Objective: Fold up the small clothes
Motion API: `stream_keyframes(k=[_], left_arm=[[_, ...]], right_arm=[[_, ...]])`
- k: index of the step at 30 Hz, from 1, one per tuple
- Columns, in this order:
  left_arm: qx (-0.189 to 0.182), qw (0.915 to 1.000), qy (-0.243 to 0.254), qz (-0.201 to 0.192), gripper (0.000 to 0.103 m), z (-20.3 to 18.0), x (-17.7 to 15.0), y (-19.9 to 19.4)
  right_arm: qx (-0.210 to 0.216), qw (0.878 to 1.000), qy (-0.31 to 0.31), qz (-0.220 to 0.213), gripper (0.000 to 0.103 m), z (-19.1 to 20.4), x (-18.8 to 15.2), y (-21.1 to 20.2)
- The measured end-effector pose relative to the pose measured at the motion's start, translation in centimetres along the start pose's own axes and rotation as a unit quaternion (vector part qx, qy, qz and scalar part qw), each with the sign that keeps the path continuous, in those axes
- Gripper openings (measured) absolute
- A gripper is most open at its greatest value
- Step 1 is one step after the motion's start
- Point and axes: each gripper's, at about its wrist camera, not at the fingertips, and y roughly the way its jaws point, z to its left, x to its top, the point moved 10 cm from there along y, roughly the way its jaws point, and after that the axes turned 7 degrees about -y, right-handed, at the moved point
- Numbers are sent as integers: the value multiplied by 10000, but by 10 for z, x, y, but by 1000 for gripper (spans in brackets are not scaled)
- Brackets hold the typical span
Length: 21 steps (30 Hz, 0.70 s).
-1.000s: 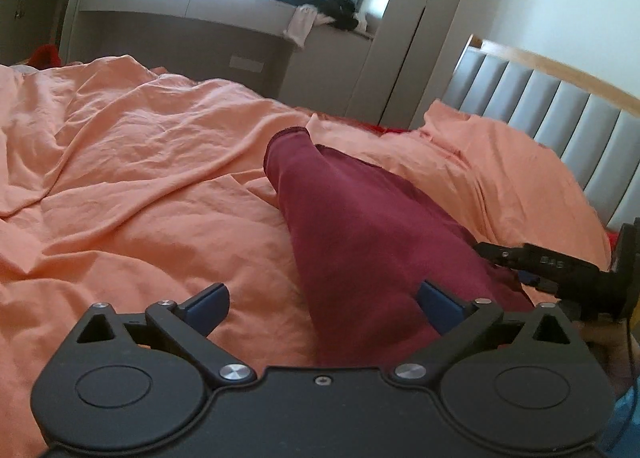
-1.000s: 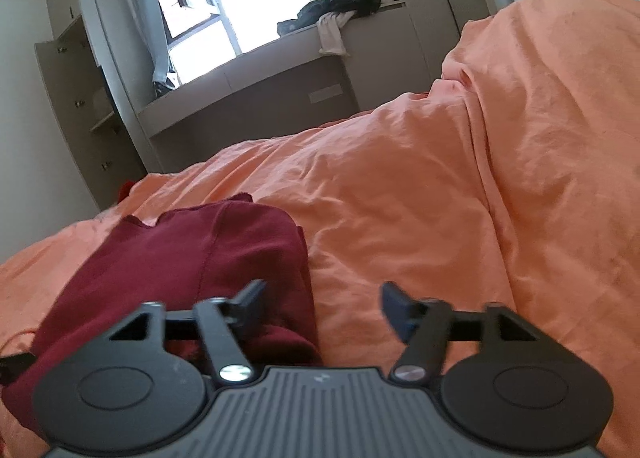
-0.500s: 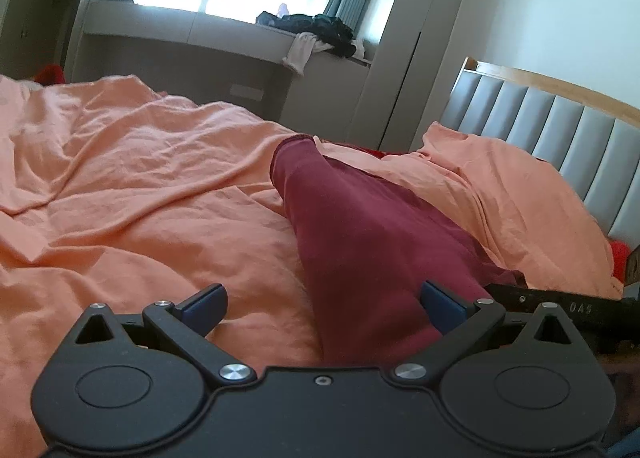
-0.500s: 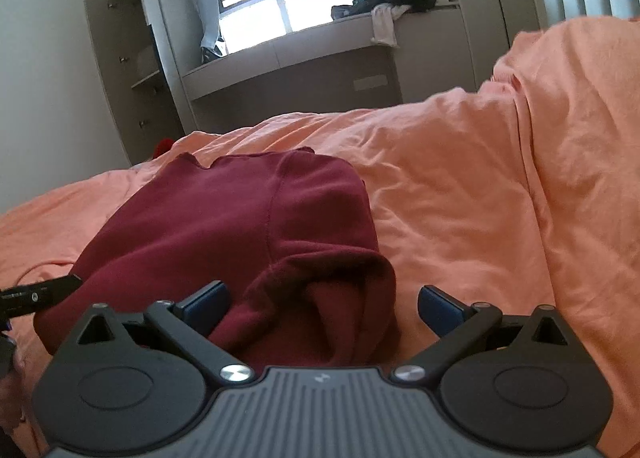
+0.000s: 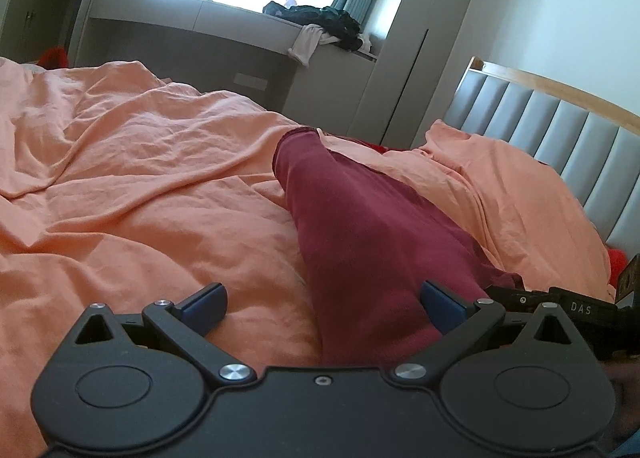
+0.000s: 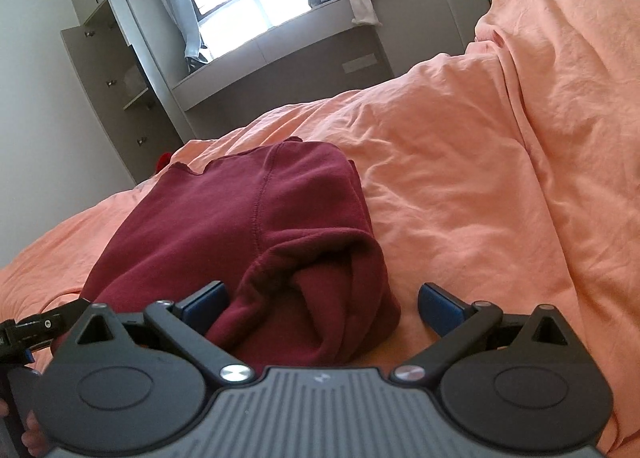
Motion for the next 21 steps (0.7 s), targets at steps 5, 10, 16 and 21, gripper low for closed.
stream_keyframes(k=[5, 10, 16, 21], left_arm=[[2, 10000, 0, -1, 102, 0, 0, 0], [1, 10000, -4, -4, 102, 0, 0, 0], [-7, 10000, -6, 6, 102, 0, 0, 0], [-28, 10000, 16, 22, 102, 0, -1, 0]], right_arm=[[37, 10000, 61, -7, 103, 0, -1, 1], [30, 10000, 59, -19, 103, 0, -1, 1], [198, 9983, 457, -290, 103, -5, 3, -3], [451, 9869, 1423, -605, 103, -22, 7, -3]])
